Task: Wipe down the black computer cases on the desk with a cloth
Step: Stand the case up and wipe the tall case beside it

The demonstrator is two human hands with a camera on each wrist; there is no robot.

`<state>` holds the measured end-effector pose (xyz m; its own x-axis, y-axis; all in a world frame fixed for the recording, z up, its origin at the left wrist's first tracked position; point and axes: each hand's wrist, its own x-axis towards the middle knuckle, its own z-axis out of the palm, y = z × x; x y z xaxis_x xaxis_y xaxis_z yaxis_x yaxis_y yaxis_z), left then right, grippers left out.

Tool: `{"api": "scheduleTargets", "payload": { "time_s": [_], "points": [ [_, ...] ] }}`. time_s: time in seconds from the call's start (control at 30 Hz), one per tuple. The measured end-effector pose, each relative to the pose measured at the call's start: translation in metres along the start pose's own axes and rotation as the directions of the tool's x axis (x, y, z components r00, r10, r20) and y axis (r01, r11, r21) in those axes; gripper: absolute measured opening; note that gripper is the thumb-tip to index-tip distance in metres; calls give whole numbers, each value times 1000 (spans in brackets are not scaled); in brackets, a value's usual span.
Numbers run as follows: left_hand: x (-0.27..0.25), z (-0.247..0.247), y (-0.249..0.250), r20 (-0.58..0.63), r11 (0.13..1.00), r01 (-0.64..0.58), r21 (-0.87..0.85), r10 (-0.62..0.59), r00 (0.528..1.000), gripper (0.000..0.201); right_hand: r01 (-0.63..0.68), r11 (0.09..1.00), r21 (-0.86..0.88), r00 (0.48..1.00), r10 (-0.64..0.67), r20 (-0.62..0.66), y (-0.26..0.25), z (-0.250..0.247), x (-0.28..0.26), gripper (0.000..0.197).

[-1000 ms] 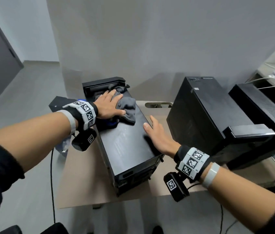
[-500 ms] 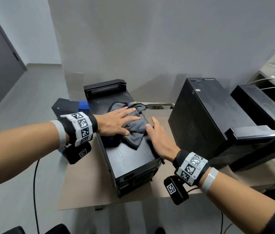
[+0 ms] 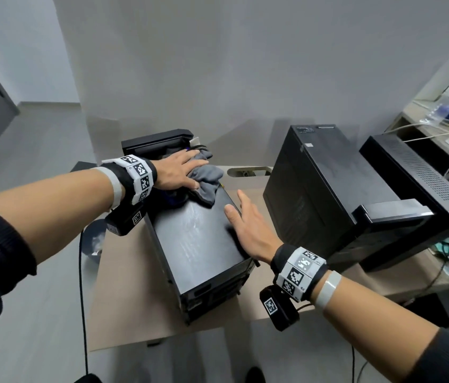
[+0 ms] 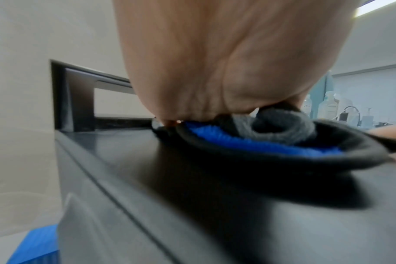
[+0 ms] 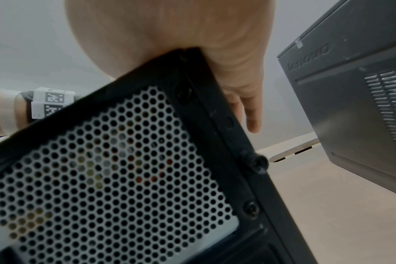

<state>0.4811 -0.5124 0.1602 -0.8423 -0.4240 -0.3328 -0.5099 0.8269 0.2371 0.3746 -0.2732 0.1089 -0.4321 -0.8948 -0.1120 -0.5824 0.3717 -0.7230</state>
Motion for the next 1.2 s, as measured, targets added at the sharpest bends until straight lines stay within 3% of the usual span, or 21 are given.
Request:
{"api": "scheduleTargets", "payload": {
  "time_s": [0.2,0.37,0.57,0.73,0.87,1.03,1.13,1.2],
  "points": [
    [-24,13,-17,-97,985,164,-55,-169,981,78,10,1000,-9,1000,-10,-6,0,-1,0,79],
    [-50,26,-21,-161,939,332,-86,-342,926,85,-8,1000,-18,1000,8,-18,-3,-1,-1,81],
    [-77,41,-3,-196,896,408,-177,-438,877,81,-50,999,10,998,50,-38,-3,0,1,81],
    [-102,61,21,-188,836,477,-273,-532,825,90,-26,999,40,1000,27,-6,-4,-1,1,79],
    [-118,74,53,-178,823,481,-303,-545,820,81,-1,995,97,1000,-2,31,-3,-1,4,77],
    [-125,86,87,-180,872,418,-254,-467,866,75,5,991,137,994,-20,111,1,-2,11,102],
    [-130,83,108,-187,915,320,-246,-369,910,70,38,994,105,984,-56,167,0,-8,14,76],
    [-133,79,119,-246,936,178,-305,-258,934,65,119,990,72,971,-131,200,0,-15,13,75]
  ]
}}
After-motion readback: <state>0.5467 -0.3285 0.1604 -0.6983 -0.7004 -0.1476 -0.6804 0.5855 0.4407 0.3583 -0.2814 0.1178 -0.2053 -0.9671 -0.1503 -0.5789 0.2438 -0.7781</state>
